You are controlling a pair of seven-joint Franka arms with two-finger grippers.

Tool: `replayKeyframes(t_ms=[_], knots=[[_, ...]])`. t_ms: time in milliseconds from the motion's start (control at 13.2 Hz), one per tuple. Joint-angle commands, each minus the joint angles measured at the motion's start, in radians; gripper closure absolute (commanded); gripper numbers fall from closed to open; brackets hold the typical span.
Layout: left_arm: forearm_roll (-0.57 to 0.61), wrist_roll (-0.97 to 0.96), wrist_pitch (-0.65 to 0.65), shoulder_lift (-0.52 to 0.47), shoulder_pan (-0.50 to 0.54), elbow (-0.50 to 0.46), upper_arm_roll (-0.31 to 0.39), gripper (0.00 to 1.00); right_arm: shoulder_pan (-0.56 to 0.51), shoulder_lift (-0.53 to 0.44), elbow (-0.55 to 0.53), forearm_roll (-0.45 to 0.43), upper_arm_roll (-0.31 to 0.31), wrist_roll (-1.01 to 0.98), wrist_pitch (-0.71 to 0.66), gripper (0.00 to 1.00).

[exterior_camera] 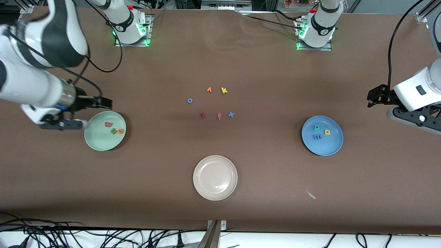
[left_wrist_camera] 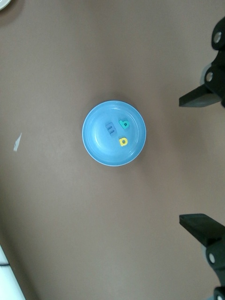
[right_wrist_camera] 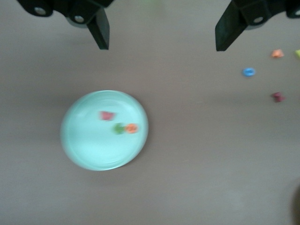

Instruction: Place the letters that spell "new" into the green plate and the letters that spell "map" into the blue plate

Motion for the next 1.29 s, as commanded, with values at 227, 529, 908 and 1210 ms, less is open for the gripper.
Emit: replayKeyframes(t_ms=[227, 529, 908, 1210], knots=[[-0.198, -0.184, 0.188, -0.226, -0.116, -0.301, 0.238, 0.0, -0.099, -0.153, -0.047, -0.069, 0.052, -0.004, -0.063, 0.0], [-0.199, -0.293, 0.178, -0.3, -0.138, -0.372, 0.254, 0.0, -0.172, -0.176, -0.051, -0.066, 0.081, -0.022, -0.055, 0.0], [-0.206, -0.29, 0.122, -0.281, -0.139, -0.339, 0.257, 0.0, -0.214, -0.223, -0.073, -0.06, 0.124, -0.019, -0.034, 0.0], [-0.19, -0.288, 0.122, -0.283, -0.156, -0.334, 0.257, 0.0, -0.229, -0.27, -0.143, -0.056, 0.131, -0.019, -0.005, 0.0]])
